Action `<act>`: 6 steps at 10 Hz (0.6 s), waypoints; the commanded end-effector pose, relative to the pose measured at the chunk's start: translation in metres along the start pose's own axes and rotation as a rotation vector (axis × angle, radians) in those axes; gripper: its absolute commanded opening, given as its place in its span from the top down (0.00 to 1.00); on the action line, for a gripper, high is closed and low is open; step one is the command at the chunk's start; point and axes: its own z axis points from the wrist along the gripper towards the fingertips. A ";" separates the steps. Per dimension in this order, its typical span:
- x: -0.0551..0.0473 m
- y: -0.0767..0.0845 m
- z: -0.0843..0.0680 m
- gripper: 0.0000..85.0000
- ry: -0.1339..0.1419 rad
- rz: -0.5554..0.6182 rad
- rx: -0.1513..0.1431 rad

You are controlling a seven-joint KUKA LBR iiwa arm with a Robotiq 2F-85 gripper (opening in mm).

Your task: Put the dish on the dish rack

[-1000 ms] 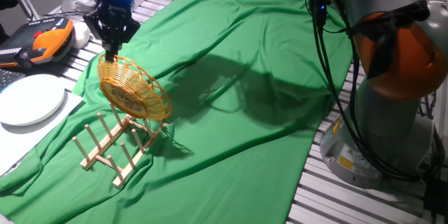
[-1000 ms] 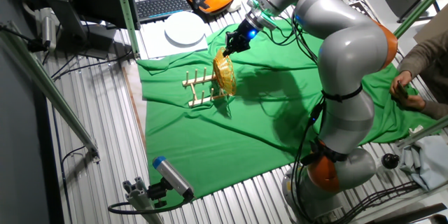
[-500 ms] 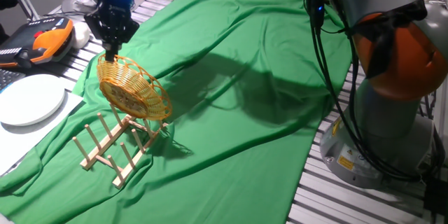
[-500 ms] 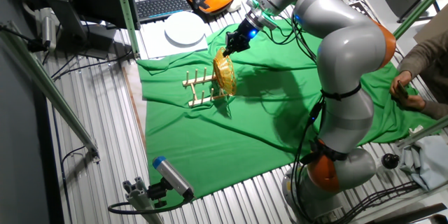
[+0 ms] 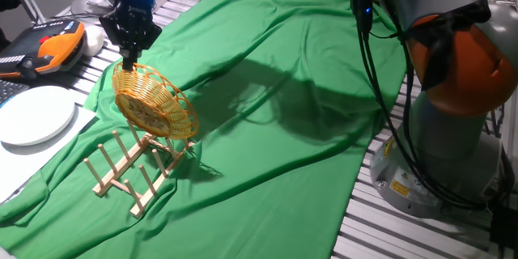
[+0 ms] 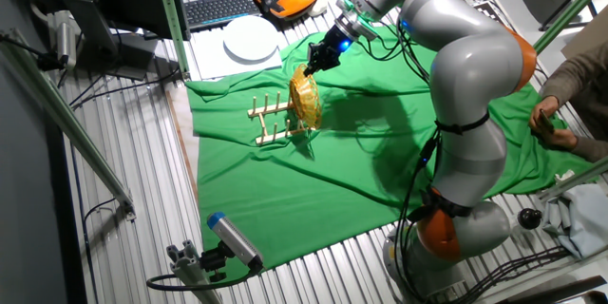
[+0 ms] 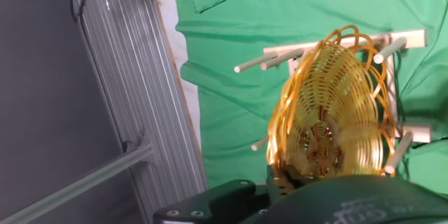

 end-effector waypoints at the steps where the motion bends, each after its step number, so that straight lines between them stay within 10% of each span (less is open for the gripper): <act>1: 0.000 0.004 0.000 1.00 0.002 0.010 0.006; 6: 0.000 0.006 0.001 1.00 -0.096 0.104 0.060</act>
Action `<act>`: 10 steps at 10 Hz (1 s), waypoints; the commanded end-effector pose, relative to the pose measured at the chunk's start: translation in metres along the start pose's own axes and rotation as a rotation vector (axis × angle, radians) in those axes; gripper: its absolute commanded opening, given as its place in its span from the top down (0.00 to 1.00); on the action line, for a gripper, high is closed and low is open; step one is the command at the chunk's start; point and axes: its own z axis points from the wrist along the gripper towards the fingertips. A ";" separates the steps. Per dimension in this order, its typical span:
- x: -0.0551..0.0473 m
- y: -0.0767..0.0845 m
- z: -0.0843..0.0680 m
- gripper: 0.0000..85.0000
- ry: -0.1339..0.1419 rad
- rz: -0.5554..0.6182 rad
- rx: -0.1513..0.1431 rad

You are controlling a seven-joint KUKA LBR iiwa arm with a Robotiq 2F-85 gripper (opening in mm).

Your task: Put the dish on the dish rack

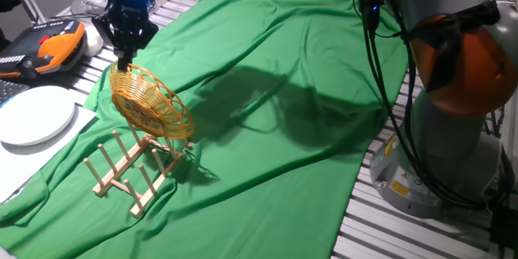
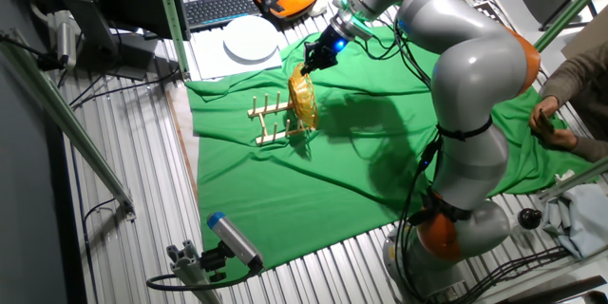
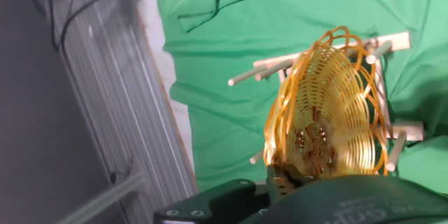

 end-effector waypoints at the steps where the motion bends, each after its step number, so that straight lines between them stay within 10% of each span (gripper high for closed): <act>1: 0.000 0.000 0.000 1.00 -0.031 0.040 -0.002; 4: 0.000 0.000 0.000 1.00 -0.104 0.073 0.078; 8: 0.000 0.000 0.000 1.00 -0.110 0.110 0.075; 10: 0.000 0.000 0.000 1.00 -0.061 0.096 0.071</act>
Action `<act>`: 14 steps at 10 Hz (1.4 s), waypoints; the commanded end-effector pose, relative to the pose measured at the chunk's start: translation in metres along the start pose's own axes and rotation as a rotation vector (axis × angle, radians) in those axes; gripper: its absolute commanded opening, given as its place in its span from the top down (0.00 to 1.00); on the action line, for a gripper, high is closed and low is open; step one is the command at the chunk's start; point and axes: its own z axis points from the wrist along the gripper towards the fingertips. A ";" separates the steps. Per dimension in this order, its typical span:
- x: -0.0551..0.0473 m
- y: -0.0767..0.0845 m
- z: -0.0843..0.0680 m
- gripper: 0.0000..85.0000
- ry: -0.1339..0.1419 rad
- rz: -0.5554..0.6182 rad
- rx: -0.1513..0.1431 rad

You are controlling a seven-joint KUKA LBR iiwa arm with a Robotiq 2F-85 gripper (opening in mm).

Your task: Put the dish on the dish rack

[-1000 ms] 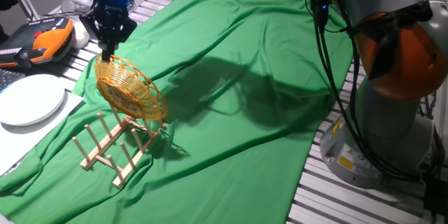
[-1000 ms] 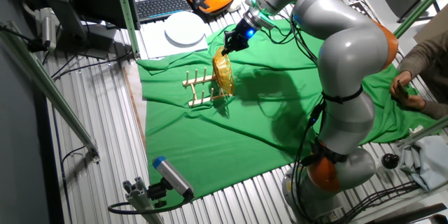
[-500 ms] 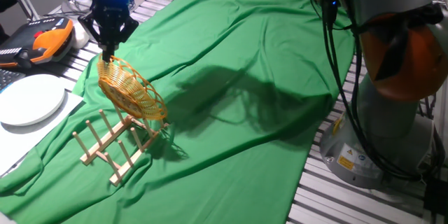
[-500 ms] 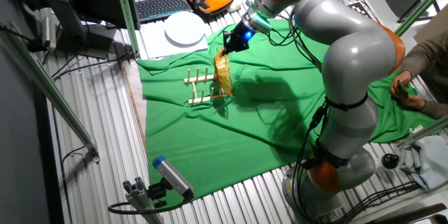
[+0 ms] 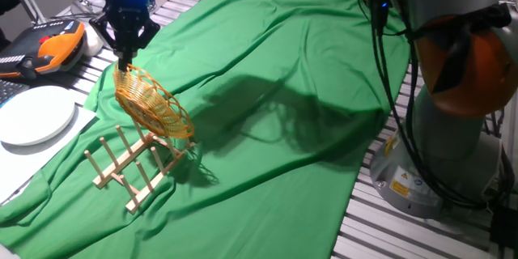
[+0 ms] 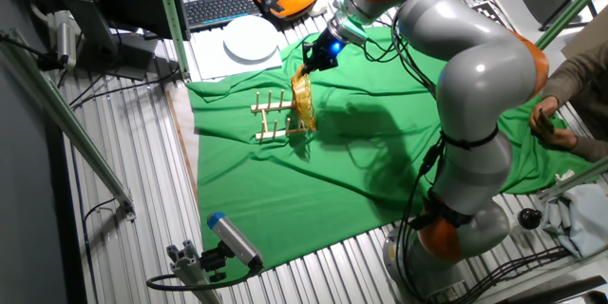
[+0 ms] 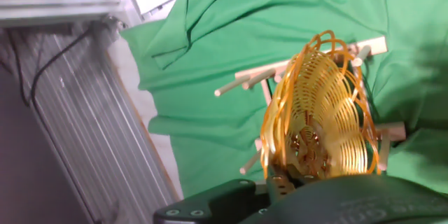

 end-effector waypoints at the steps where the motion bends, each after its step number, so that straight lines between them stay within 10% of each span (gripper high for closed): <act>1: 0.000 0.000 0.000 1.00 0.025 -0.003 -0.001; 7: -0.020 -0.023 -0.016 1.00 0.139 -0.085 -0.026; 13: -0.028 -0.041 -0.009 1.00 0.096 -0.150 0.001; 14: -0.029 -0.042 -0.008 0.80 0.088 -0.151 0.028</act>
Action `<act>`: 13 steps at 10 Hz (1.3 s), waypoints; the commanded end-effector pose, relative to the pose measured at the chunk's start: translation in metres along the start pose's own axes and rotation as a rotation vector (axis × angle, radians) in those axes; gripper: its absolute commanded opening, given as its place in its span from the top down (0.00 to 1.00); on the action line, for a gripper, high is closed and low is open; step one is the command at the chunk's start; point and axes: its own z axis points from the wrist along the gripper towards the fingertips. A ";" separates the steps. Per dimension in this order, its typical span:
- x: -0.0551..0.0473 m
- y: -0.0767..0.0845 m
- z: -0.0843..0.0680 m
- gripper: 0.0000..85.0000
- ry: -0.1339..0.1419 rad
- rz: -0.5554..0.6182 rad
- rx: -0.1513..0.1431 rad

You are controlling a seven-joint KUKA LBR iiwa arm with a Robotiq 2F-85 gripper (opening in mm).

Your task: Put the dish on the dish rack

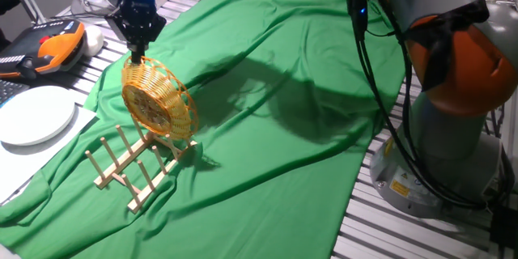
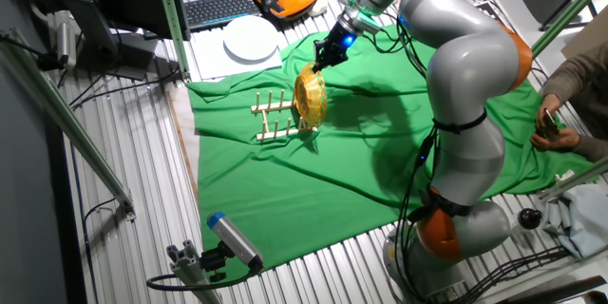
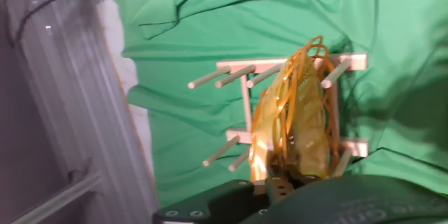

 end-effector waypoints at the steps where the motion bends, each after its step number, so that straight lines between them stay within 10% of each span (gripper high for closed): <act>1: 0.000 0.000 0.000 0.60 -0.006 0.002 0.019; 3: 0.001 -0.001 -0.001 0.60 -0.009 0.005 0.036; 4: 0.001 -0.004 -0.001 0.40 -0.007 0.005 0.027; 5: 0.002 -0.005 -0.001 0.60 -0.007 0.004 0.027; 6: 0.002 -0.007 -0.003 0.40 -0.010 0.000 0.031; 7: 0.002 -0.007 -0.005 0.40 -0.006 -0.001 0.029; 8: 0.008 -0.003 -0.009 0.60 -0.009 0.014 0.033; 12: 0.032 0.027 -0.029 0.60 -0.023 0.078 0.063; 13: 0.037 0.034 -0.031 1.00 -0.020 0.069 0.048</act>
